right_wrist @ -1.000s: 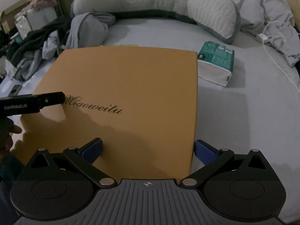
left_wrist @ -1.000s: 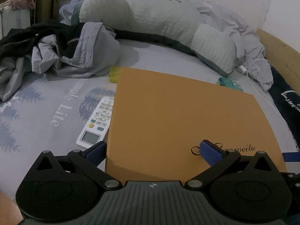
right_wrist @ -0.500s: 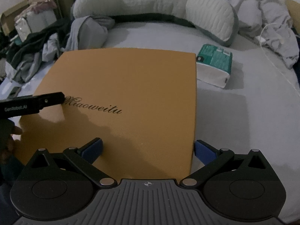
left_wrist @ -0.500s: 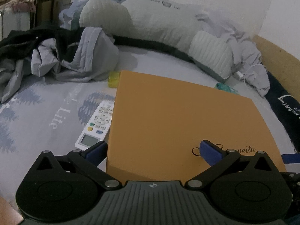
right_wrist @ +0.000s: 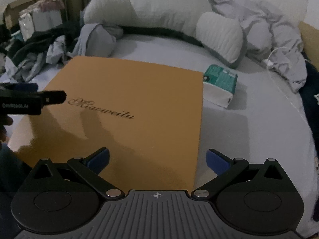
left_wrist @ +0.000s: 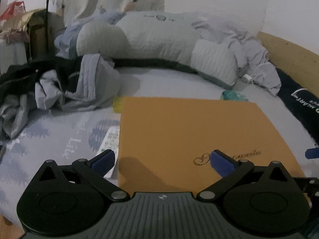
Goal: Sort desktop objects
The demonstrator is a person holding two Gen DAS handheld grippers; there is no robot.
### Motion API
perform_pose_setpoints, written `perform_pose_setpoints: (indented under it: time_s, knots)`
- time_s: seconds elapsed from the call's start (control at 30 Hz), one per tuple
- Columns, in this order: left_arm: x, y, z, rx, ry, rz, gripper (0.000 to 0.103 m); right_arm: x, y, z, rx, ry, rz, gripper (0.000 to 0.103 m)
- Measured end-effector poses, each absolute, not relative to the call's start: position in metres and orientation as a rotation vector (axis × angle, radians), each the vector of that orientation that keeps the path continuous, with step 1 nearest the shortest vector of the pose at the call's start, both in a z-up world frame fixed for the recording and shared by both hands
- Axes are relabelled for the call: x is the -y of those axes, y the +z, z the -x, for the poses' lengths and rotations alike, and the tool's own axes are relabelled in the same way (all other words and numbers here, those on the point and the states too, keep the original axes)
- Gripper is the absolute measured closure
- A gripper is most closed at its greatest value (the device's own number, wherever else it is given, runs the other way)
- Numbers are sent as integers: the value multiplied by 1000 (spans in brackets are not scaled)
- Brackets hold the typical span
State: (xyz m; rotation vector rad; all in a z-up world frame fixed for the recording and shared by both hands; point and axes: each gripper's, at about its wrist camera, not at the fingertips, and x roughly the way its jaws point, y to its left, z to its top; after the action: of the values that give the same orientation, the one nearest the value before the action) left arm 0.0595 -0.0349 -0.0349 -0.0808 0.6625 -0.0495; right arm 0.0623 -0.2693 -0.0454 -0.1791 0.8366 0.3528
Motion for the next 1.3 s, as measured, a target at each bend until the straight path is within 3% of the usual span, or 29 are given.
perform_pose_setpoints:
  time_s: [0.47,1.3]
  knots:
    - [53,-1,-10,-533,-151,31,0,293,-30,-8,-722,300,161,0]
    - [33,12,48,-443,-175,40,0,298,-4,48,-537,338,118,0]
